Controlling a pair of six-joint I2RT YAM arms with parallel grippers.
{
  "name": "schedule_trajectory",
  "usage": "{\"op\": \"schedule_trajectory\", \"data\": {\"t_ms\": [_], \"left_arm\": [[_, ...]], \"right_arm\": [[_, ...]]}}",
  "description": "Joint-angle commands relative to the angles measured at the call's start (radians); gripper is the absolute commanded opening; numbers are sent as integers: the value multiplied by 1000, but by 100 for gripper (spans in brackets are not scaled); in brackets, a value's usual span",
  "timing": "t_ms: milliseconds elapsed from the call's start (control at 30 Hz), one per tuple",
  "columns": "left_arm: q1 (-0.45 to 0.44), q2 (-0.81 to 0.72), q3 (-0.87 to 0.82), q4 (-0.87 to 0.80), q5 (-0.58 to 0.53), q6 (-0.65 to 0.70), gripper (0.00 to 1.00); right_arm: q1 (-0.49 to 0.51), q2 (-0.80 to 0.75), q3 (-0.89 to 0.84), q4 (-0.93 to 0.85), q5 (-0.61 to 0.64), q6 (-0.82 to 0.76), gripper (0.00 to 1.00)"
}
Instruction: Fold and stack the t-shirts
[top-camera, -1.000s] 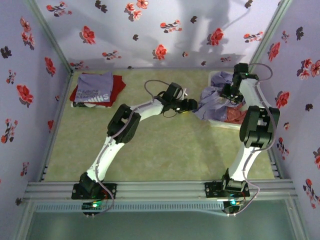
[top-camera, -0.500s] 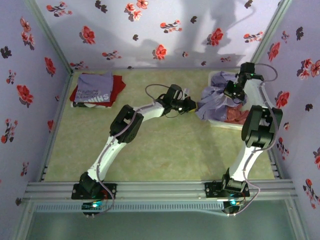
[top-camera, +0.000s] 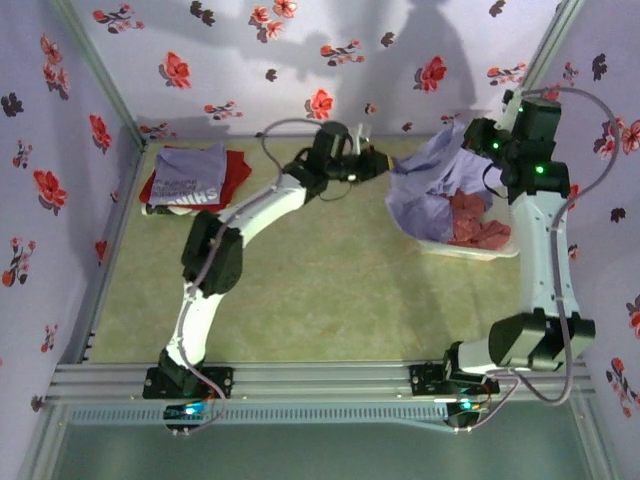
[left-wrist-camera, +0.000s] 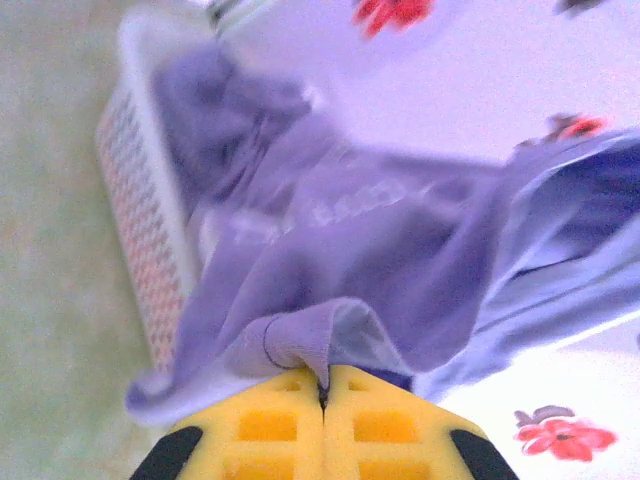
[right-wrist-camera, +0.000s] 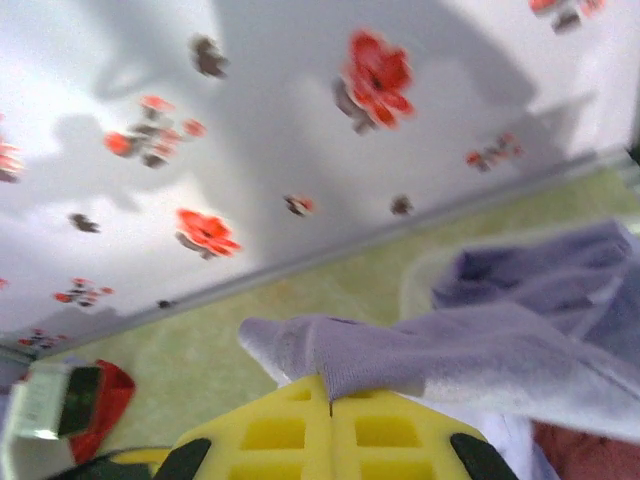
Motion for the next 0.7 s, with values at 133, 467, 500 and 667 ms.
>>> {"op": "schedule_trajectory", "data": {"t_ms": [133, 467, 500, 667], "left_arm": [[66, -290, 62, -347, -183, 291, 0], [160, -663, 65, -688, -401, 467, 0], [160, -690, 68, -718, -414, 488, 0], [156, -764, 112, -886, -466, 517, 0]], "right_arm": [[150, -73, 208, 51, -11, -50, 0], [303, -93, 440, 30, 24, -91, 0], [308, -100, 440, 38, 15, -90, 0], [311, -127, 429, 20, -38, -104, 0]]}}
